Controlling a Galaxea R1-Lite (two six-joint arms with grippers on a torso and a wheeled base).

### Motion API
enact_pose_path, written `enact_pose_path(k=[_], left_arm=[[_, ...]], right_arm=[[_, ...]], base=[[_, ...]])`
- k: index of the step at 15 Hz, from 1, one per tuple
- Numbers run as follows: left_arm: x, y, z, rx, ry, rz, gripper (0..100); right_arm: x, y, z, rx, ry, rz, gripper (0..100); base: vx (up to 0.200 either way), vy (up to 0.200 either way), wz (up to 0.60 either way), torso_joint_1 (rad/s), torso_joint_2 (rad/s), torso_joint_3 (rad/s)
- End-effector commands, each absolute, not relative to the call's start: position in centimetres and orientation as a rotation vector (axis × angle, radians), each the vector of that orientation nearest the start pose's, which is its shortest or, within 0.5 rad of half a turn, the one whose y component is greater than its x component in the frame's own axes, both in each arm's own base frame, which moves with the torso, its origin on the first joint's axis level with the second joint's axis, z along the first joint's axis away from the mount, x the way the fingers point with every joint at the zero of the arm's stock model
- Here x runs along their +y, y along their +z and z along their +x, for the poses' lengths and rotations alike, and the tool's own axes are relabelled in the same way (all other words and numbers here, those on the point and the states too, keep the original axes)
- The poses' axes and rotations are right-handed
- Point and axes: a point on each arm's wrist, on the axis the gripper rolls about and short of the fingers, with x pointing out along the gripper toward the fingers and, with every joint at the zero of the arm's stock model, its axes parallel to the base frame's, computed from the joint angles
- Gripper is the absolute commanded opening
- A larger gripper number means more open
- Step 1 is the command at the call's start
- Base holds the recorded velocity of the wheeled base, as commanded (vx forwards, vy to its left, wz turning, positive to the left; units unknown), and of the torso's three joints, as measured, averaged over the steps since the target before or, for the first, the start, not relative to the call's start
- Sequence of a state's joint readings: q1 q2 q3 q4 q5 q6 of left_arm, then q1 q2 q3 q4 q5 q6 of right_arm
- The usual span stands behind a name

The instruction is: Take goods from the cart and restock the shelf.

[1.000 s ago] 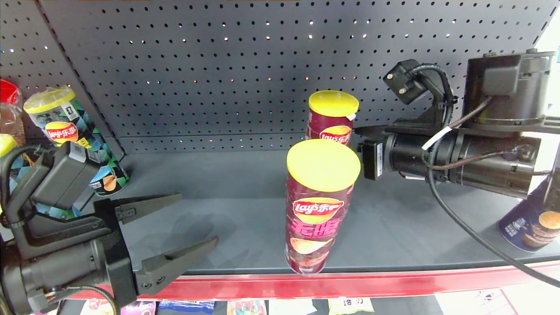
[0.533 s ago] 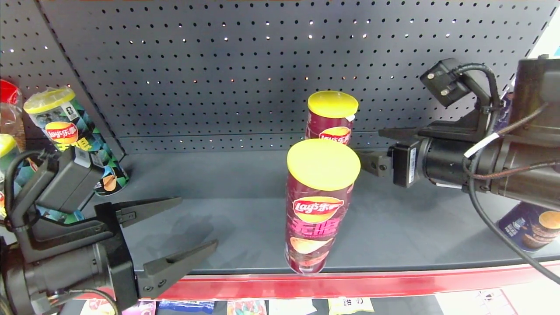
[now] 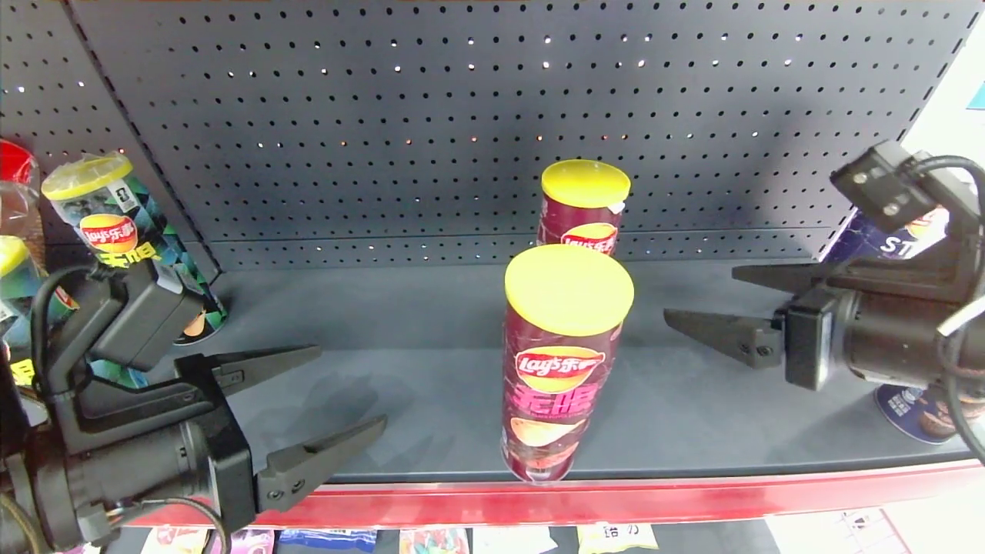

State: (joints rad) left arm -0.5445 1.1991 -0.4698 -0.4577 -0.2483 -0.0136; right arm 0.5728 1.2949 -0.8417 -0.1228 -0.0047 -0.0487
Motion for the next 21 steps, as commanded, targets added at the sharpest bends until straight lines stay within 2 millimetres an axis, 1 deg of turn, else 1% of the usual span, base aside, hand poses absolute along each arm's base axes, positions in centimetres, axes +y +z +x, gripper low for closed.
enact_pose_path(k=[1, 3, 4, 5, 8, 10, 13, 16, 21], left_arm=[[-9.6, 18.5, 14.8, 0.309, -0.778, 0.060, 100], [-10.0, 18.2, 15.5, 0.316, -0.782, 0.108, 100], [-10.2, 18.0, 15.8, 0.322, -0.785, 0.127, 100], [-10.6, 17.5, 16.6, 0.340, -0.784, 0.160, 100], [-11.5, 16.4, 17.2, 0.386, -0.798, 0.221, 100], [-12.0, 16.1, 18.0, 0.396, -0.802, 0.262, 100], [-12.5, 15.5, 18.8, 0.400, -0.821, 0.338, 100], [-13.3, 15.6, 19.6, 0.390, -0.833, 0.355, 100], [-15.6, 15.7, 20.7, 0.381, -0.887, 0.365, 100]], right_arm=[[8.8, 25.5, 13.8, 0.265, 0.564, -0.130, 100], [7.5, 24.3, 11.8, 0.263, 0.565, -0.131, 100], [7.0, 24.1, 11.0, 0.251, 0.565, -0.129, 100], [6.2, 23.8, 9.7, 0.227, 0.562, -0.127, 100], [5.0, 23.2, 8.2, 0.199, 0.509, -0.122, 100], [4.2, 23.1, 7.9, 0.187, 0.424, -0.110, 100], [3.5, 23.2, 7.7, 0.171, 0.364, -0.097, 100], [3.4, 23.2, 7.6, 0.169, 0.350, -0.096, 100], [3.2, 23.1, 7.7, 0.168, 0.332, -0.094, 100]], base=[[0.000, 0.000, 0.00, 0.000, 0.00, 0.000], [0.000, 0.000, 0.00, 0.000, 0.00, 0.000], [0.000, 0.000, 0.00, 0.000, 0.00, 0.000], [0.000, 0.000, 0.00, 0.000, 0.00, 0.000], [0.000, 0.000, 0.00, 0.000, 0.00, 0.000], [0.000, 0.000, 0.00, 0.000, 0.00, 0.000], [0.000, 0.000, 0.00, 0.000, 0.00, 0.000], [0.000, 0.000, 0.00, 0.000, 0.00, 0.000], [0.000, 0.000, 0.00, 0.000, 0.00, 0.000]])
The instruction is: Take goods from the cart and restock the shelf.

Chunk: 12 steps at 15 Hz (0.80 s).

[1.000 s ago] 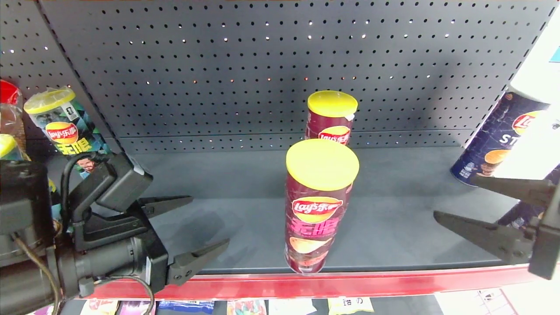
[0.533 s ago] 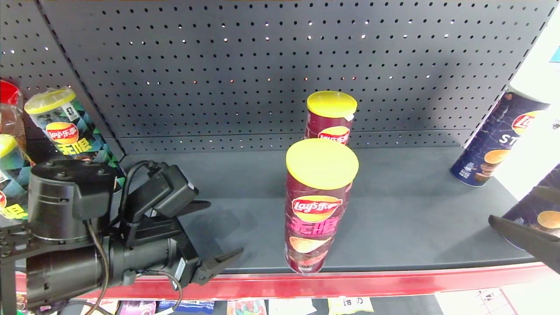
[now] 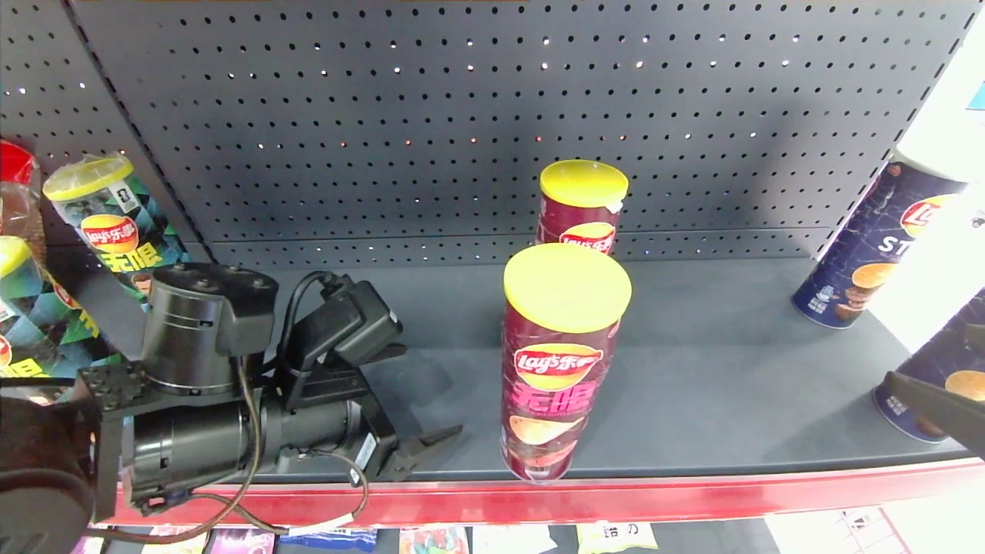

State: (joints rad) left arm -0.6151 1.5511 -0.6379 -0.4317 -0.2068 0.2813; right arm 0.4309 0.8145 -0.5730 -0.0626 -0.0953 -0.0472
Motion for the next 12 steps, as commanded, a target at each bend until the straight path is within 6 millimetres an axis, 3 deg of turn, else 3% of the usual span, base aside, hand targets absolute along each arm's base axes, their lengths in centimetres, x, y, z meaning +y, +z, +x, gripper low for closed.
enact_pose_path(k=[1, 12], left_arm=[[-15.9, 15.7, 20.7, 0.380, -0.894, 0.368, 100], [-17.2, 15.4, 21.1, 0.386, -0.923, 0.375, 100]], right_arm=[[3.2, 23.2, 7.7, 0.167, 0.325, -0.092, 100], [3.1, 23.3, 7.7, 0.161, 0.322, -0.091, 100]], base=[[0.000, 0.000, 0.00, 0.000, 0.00, 0.000], [0.000, 0.000, 0.00, 0.000, 0.00, 0.000]])
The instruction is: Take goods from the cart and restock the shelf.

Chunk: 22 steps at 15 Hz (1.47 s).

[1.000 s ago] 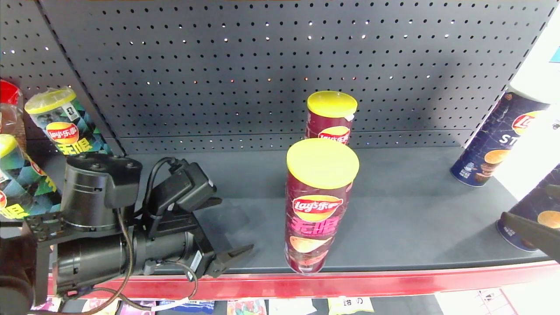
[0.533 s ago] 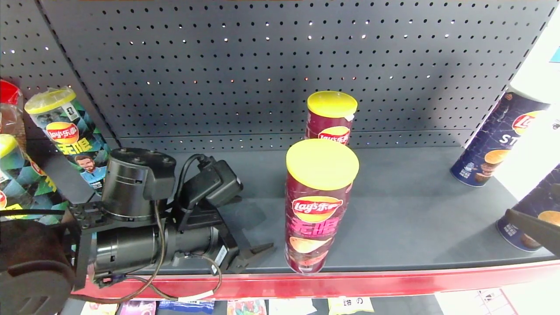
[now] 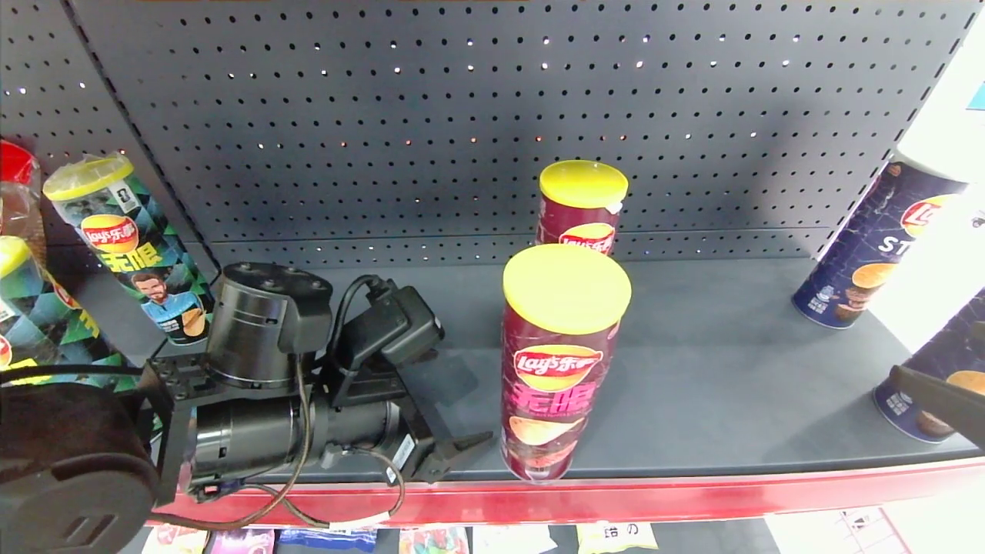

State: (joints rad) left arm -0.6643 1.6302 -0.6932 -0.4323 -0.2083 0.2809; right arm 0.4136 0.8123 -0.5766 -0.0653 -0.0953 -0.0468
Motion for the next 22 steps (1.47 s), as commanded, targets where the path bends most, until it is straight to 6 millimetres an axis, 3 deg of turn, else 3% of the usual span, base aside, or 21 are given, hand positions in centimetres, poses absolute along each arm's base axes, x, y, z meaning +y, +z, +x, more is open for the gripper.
enact_pose_path(k=[1, 22], left_arm=[[-17.4, 15.2, 21.0, 0.391, -0.933, 0.379, 100], [-19.3, 15.3, 21.7, 0.373, -0.969, 0.384, 100]], right_arm=[[3.1, 23.3, 7.7, 0.159, 0.322, -0.091, 100], [3.0, 23.2, 7.4, 0.156, 0.319, -0.090, 100]], base=[[0.000, 0.000, 0.00, 0.000, 0.00, 0.000], [0.000, 0.000, 0.00, 0.000, 0.00, 0.000]])
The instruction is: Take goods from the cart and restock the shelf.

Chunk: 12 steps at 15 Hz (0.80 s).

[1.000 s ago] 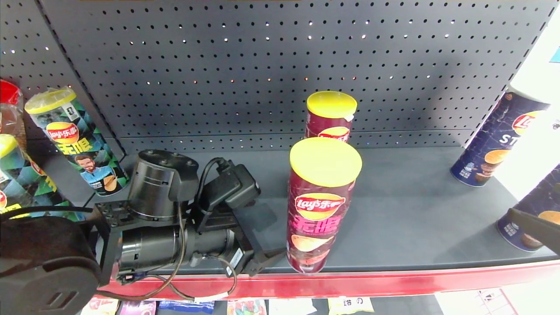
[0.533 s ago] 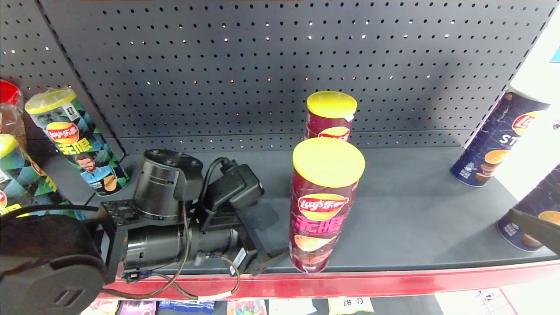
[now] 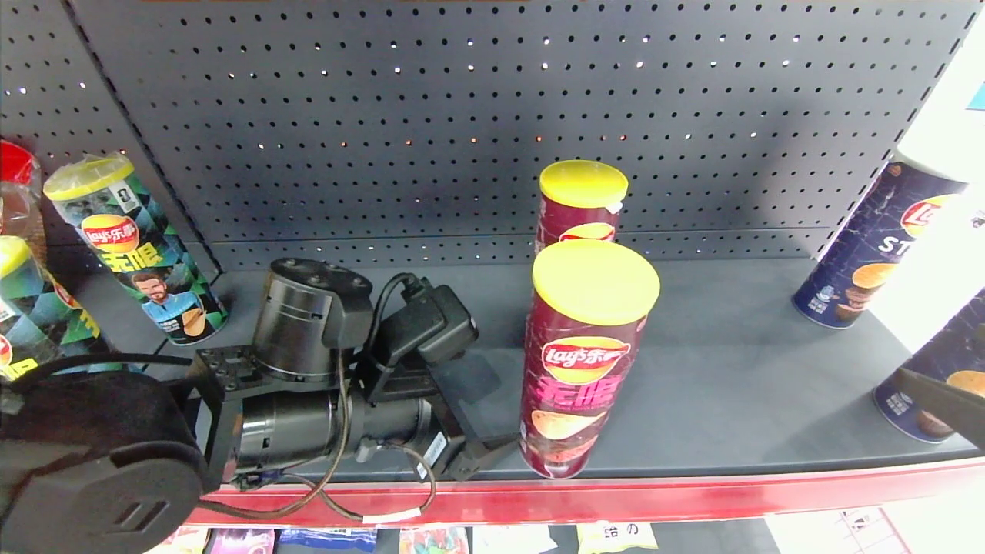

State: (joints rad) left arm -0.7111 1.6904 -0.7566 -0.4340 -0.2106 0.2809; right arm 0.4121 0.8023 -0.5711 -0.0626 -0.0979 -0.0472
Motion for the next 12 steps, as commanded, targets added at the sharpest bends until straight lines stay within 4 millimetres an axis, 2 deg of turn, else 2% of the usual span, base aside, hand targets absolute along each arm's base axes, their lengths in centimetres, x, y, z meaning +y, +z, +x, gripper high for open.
enact_pose_path(k=[1, 12], left_arm=[[-19.36, 15.36, 21.73, 0.371, -0.969, 0.383, 100], [-20.00, 15.61, 22.40, 0.357, -0.970, 0.380, 100]], right_arm=[[3.01, 23.22, 7.43, 0.156, 0.318, -0.090, 100], [2.91, 23.12, 7.21, 0.152, 0.313, -0.089, 100]], base=[[0.000, 0.000, 0.00, 0.000, 0.00, 0.000], [0.000, 0.000, 0.00, 0.000, 0.00, 0.000]])
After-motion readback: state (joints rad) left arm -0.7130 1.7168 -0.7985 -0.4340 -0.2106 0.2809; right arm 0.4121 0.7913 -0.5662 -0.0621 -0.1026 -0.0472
